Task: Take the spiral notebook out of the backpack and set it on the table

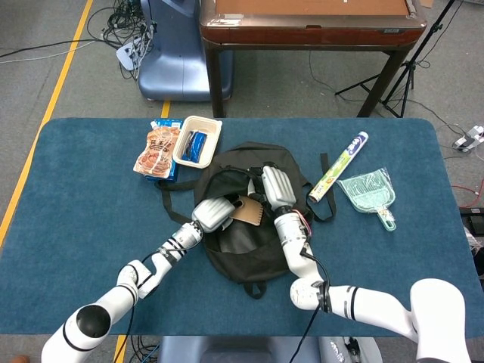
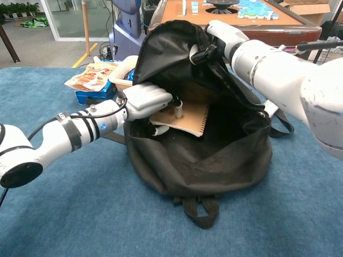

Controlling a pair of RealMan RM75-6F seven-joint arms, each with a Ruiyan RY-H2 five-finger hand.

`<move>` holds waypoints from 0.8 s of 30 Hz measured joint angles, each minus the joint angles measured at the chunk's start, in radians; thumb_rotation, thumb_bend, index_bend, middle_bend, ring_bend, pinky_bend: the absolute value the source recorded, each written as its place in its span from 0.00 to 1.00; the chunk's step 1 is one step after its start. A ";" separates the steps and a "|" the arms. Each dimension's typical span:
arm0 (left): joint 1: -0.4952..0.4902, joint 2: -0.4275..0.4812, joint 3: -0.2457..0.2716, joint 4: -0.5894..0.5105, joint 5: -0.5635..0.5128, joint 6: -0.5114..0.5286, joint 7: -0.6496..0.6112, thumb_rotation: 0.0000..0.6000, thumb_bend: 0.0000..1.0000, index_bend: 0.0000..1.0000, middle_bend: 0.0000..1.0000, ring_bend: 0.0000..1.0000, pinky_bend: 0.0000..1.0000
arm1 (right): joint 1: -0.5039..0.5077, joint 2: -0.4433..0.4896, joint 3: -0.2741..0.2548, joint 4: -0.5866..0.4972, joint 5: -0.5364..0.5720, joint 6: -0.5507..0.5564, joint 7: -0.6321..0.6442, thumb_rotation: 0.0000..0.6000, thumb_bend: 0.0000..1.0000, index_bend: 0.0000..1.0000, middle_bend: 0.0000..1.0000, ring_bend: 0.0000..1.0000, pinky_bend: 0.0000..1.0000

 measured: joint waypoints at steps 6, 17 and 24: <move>-0.008 -0.023 0.010 0.046 0.020 0.060 -0.044 1.00 0.41 0.59 0.57 0.56 0.62 | 0.000 0.008 0.010 -0.004 0.024 -0.007 0.001 1.00 0.81 0.72 0.58 0.38 0.18; -0.002 -0.057 0.029 0.127 0.049 0.211 -0.177 1.00 0.42 0.69 0.69 0.64 0.71 | -0.003 0.042 0.025 -0.011 0.072 -0.032 0.005 1.00 0.81 0.72 0.58 0.38 0.18; 0.035 -0.022 0.060 0.095 0.082 0.340 -0.232 1.00 0.42 0.70 0.72 0.69 0.76 | -0.019 0.068 0.012 -0.013 0.067 -0.047 0.027 1.00 0.81 0.72 0.58 0.38 0.19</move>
